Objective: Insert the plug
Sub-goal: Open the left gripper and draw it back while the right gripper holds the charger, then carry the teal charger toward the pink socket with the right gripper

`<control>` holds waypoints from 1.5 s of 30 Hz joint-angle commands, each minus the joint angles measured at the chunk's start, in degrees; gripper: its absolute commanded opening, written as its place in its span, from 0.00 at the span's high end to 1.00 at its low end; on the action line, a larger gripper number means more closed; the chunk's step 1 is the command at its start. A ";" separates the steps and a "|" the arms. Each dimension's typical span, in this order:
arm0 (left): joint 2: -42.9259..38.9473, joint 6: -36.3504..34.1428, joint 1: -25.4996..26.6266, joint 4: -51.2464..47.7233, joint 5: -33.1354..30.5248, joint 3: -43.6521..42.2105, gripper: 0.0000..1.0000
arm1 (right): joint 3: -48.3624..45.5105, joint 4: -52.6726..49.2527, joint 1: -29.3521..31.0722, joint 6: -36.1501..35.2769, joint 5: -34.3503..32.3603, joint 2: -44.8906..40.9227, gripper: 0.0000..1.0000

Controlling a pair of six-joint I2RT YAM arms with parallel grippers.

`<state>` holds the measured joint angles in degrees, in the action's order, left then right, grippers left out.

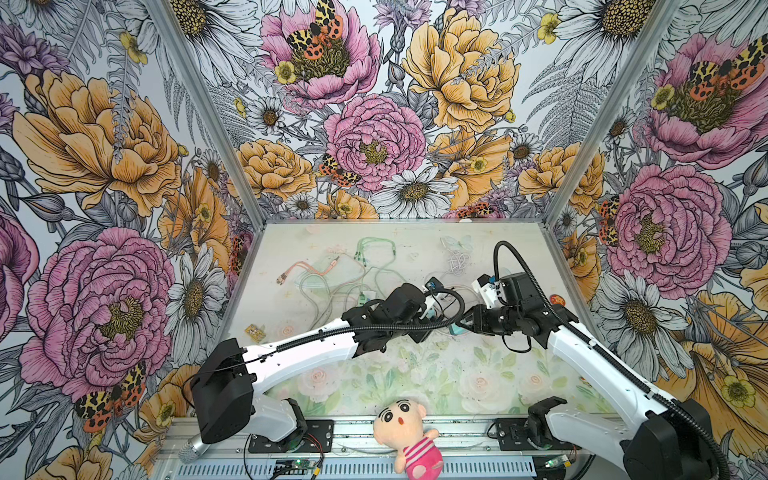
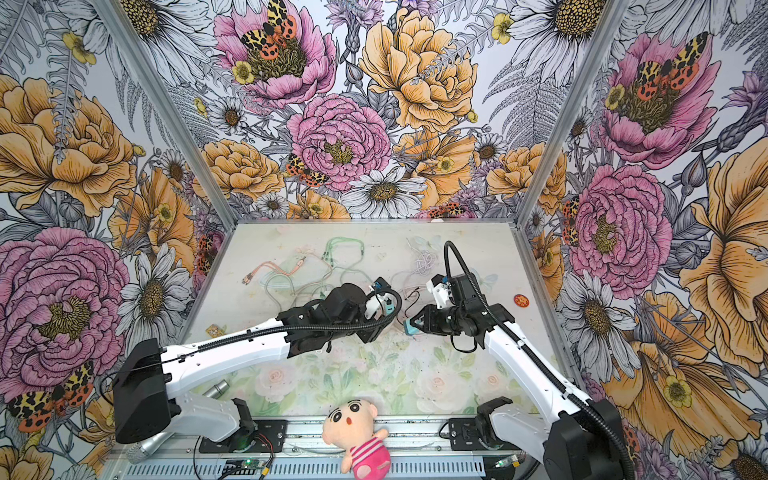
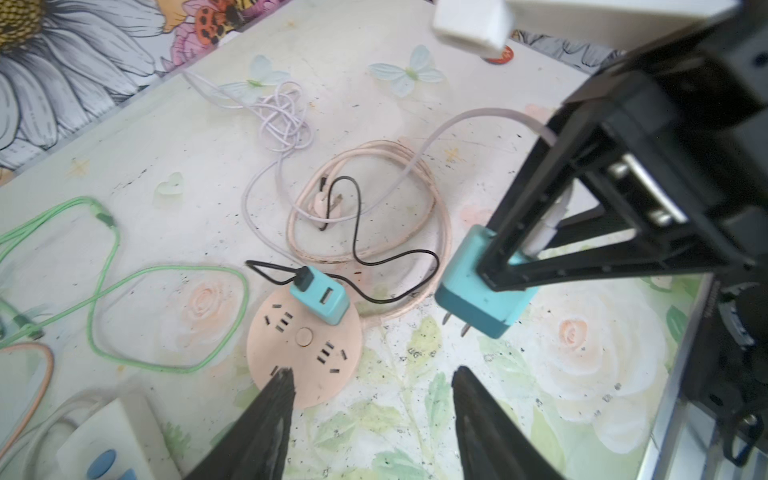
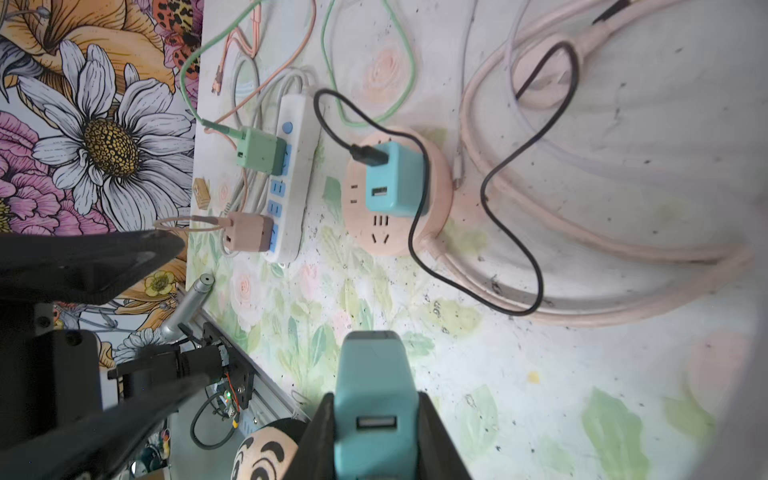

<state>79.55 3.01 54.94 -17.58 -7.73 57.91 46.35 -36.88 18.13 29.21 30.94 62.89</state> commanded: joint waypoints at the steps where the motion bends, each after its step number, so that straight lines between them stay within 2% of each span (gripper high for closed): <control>1: -0.22 8.66 -4.90 0.77 -0.95 -1.46 0.59 | 4.21 -0.82 -0.55 1.13 -6.24 -2.07 1.00; 4: 3.65 11.58 -8.79 -1.02 -0.78 0.88 0.75 | 6.92 -0.91 -0.82 1.98 -8.76 -2.81 1.00; 7: 9.65 13.30 -10.87 -2.41 -0.93 4.68 0.81 | 9.99 -0.82 -1.24 2.20 -10.91 -3.82 1.00; 13: 21.16 14.44 -12.24 -2.95 0.21 12.60 0.84 | 16.49 -2.06 -2.38 0.33 -10.34 -3.13 1.00; 17: 26.78 15.48 -14.33 -2.90 2.44 15.75 0.84 | 21.58 -5.66 -3.79 -2.39 -13.13 -3.21 1.00; 23: 30.79 15.29 -16.80 -3.02 6.00 17.26 0.85 | 26.70 -8.84 -7.06 -5.70 -15.93 -2.68 1.00; 33: 32.25 15.53 -16.80 -2.27 9.59 15.31 0.85 | 31.72 -8.95 -9.46 -6.20 -13.95 1.97 1.00; 37: 31.67 16.25 -16.68 -2.27 10.19 13.46 0.85 | 30.76 -8.82 -9.44 -5.16 -12.31 3.26 1.00; 45: 27.31 17.76 -15.12 0.68 13.20 6.21 0.85 | 27.58 -8.78 -9.19 -3.99 -13.32 2.94 1.00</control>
<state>109.58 19.64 38.37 -18.39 2.83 66.13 74.46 -46.54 8.93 24.56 17.61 66.37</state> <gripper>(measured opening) 0.147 0.279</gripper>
